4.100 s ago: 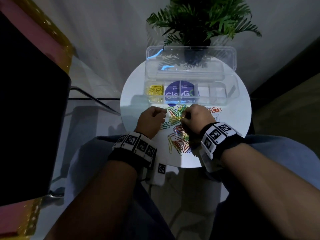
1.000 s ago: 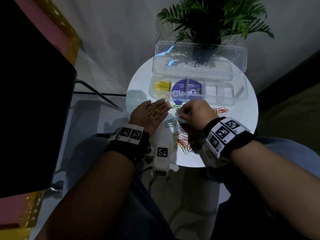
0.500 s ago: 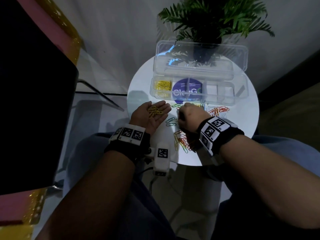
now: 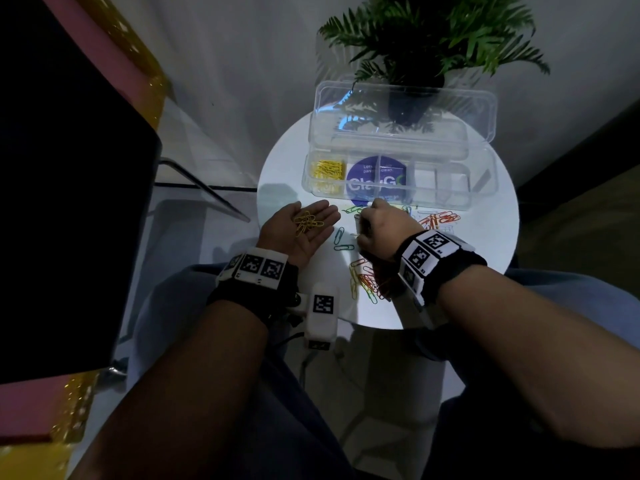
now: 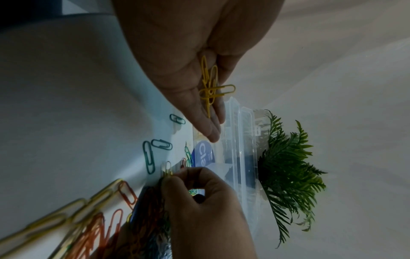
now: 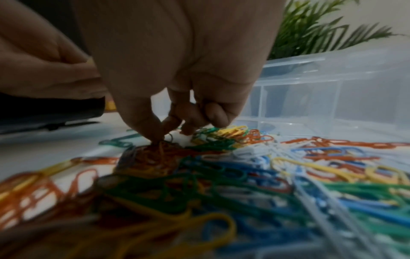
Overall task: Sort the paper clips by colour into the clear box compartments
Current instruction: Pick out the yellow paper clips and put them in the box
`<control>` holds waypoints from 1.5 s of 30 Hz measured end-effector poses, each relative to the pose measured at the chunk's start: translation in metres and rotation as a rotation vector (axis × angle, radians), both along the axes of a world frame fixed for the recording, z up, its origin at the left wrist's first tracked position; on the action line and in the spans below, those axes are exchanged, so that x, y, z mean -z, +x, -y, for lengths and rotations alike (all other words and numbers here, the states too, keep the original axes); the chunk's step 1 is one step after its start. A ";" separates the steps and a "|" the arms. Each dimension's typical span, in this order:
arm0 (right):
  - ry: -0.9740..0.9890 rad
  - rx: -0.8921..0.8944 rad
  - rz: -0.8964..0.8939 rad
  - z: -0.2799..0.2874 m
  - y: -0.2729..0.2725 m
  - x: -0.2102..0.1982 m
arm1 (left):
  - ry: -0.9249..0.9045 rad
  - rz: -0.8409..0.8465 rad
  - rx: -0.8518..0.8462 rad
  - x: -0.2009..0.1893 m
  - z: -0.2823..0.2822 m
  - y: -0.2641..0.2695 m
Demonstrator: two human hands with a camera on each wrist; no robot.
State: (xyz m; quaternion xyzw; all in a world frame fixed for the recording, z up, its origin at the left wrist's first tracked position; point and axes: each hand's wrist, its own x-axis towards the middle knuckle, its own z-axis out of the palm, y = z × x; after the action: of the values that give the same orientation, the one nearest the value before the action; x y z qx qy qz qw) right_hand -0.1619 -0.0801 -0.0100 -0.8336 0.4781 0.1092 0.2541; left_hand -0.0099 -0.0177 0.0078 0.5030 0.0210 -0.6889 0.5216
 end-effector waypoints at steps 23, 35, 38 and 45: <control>-0.097 -0.287 0.087 -0.035 -0.007 -0.006 | 0.023 0.006 -0.055 0.008 0.001 0.001; -0.107 -0.238 0.073 -0.032 -0.004 -0.012 | 0.008 -0.026 -0.054 0.009 0.003 0.005; -0.102 -0.259 0.065 -0.031 -0.001 -0.013 | 0.004 -0.028 -0.050 0.008 0.004 0.004; 0.004 -0.194 0.006 -0.022 0.003 -0.003 | 0.014 -0.010 -0.043 0.008 0.003 0.004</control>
State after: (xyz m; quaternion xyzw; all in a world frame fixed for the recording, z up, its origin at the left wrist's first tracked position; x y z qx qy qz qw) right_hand -0.1591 -0.0579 -0.0069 -0.8758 0.3940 0.1318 0.2457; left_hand -0.0055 -0.0206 -0.0002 0.5024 0.0391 -0.6799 0.5327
